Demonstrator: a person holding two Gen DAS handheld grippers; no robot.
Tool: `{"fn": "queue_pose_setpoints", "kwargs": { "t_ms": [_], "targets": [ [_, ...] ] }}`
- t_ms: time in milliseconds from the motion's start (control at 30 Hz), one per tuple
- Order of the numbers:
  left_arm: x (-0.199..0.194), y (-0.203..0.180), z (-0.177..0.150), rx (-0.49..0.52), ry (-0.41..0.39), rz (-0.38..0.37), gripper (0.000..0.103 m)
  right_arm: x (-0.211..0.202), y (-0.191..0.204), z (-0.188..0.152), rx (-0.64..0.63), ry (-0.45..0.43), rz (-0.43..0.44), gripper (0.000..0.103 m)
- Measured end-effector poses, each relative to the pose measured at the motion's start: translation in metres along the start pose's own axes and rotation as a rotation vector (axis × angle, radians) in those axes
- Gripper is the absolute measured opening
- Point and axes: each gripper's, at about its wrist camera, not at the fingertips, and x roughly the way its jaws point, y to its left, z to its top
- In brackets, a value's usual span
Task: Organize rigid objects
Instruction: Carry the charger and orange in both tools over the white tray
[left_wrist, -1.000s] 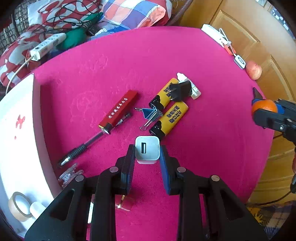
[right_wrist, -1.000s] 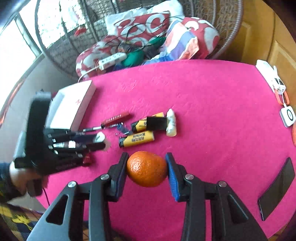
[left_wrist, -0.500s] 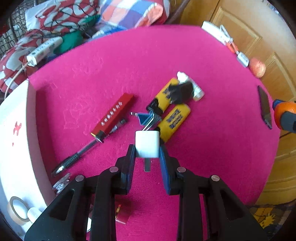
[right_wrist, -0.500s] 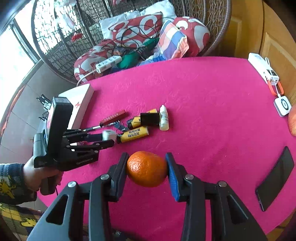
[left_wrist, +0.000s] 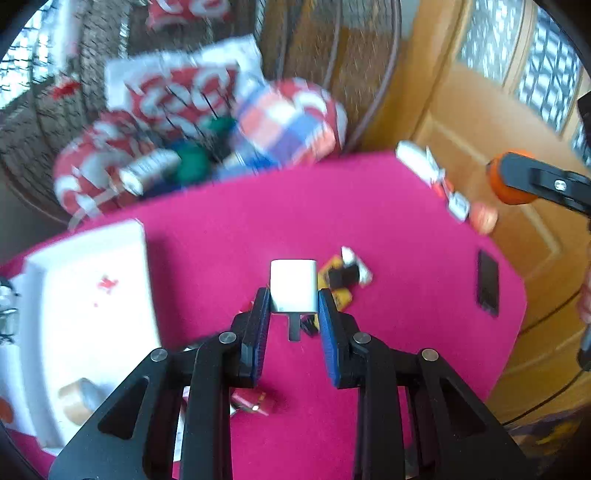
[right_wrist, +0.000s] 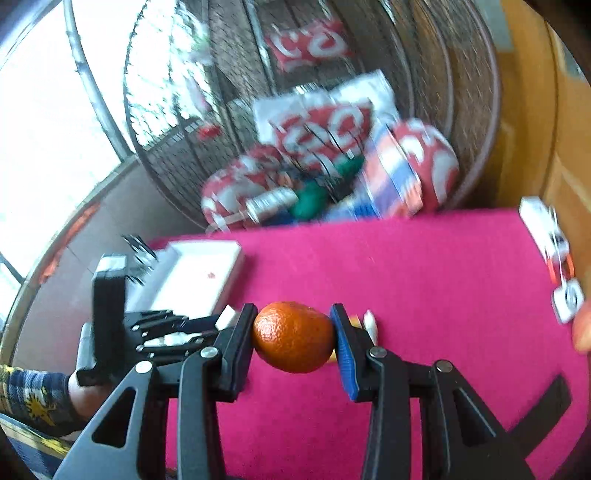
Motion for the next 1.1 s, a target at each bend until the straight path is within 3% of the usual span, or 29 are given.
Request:
{"fn": "queue_pose_setpoints", "kwargs": {
  "t_ms": [167, 333, 567, 1100],
  "targets": [
    [-0.056, 0.021, 0.010, -0.066, -0.116, 0.079, 0.025, -0.008, 0.025, 0.022, -0.028, -0.081, 0.065, 0.039],
    [-0.092, 0.046, 0.006, -0.118, -0.165, 0.162, 0.025, 0.011, 0.043, 0.025, -0.037, -0.072, 0.109, 0.040],
    [-0.109, 0.075, -0.013, -0.176, -0.166, 0.212, 0.025, 0.040, 0.072, 0.027, -0.052, -0.023, 0.191, 0.040],
    [-0.126, 0.135, -0.037, -0.262, -0.159, 0.237, 0.025, 0.089, 0.125, 0.020, -0.095, 0.088, 0.238, 0.040]
  ]
}}
